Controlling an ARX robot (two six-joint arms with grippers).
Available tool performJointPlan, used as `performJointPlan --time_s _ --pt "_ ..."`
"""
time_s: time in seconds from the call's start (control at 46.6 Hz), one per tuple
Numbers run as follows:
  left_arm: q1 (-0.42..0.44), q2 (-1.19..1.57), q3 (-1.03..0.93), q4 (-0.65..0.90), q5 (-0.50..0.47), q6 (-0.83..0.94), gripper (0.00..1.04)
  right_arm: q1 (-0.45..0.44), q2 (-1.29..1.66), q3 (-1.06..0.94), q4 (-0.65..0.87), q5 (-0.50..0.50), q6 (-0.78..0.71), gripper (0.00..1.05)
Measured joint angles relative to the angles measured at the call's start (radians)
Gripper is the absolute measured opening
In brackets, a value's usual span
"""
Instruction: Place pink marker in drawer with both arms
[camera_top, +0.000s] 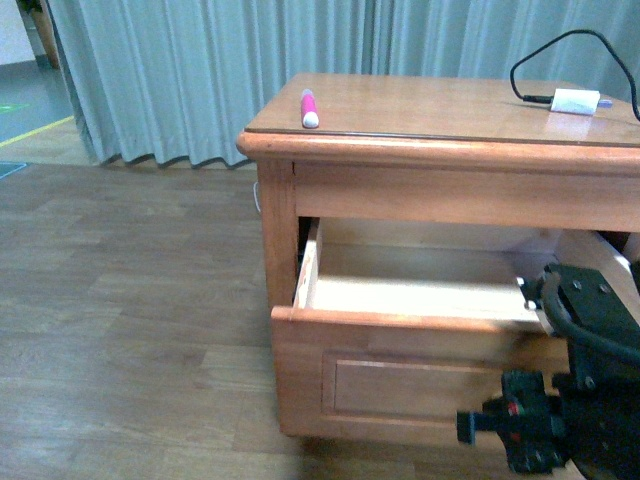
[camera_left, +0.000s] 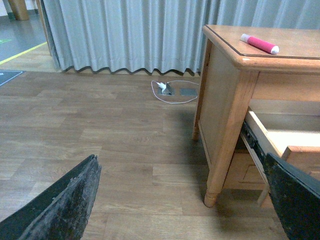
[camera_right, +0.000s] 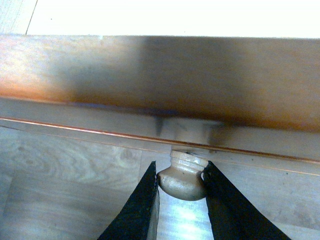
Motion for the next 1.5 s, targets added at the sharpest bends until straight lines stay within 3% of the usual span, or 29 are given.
performJointPlan --time_s 0.279,0.472,0.729,1.158,1.329,1.501 --pt "0.000 0.000 0.000 0.000 0.000 0.000 0.99 0.019 -0.277 -0.137 -0.123 -0.006 0.032 0.62" --pt "0.000 0.000 0.000 0.000 0.000 0.000 0.99 -0.023 -0.696 -0.124 -0.453 -0.038 0.034 0.98" --pt "0.000 0.000 0.000 0.000 0.000 0.000 0.99 -0.093 -1.017 0.063 -0.798 -0.084 -0.041 0.96" --pt "-0.009 0.009 0.001 0.000 -0.013 0.008 0.99 -0.076 -1.096 0.081 -0.814 -0.044 -0.051 0.96" --pt "-0.222 0.526 0.183 0.281 -0.124 0.058 0.99 -0.076 -1.097 0.081 -0.814 -0.044 -0.050 0.96" --pt "-0.294 1.031 0.457 0.479 -0.133 0.068 0.99 -0.076 -1.097 0.081 -0.814 -0.044 -0.050 0.96"
